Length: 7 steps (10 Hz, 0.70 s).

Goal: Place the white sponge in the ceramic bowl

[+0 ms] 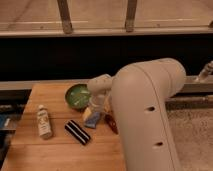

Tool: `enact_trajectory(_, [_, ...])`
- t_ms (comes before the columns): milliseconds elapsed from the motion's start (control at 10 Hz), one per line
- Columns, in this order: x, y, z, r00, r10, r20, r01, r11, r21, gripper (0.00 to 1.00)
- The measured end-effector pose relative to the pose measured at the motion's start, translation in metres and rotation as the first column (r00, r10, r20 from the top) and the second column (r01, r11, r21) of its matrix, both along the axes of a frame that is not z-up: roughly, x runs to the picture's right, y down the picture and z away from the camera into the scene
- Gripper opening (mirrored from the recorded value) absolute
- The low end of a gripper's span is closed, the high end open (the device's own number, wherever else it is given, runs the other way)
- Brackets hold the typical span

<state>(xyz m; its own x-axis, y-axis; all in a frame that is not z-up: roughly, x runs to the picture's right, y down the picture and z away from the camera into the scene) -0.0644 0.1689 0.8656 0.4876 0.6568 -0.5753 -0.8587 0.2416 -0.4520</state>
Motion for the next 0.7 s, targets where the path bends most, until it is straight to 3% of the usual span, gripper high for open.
enact_trajectory(400, [-0.012, 0.006, -0.008, 0.999, -0.012, 0.039, 0.011, 0.9999, 0.008, 0.28])
enact_trajectory(700, [-0.019, 0.012, -0.007, 0.998, -0.022, 0.059, 0.022, 0.9997, -0.004, 0.03])
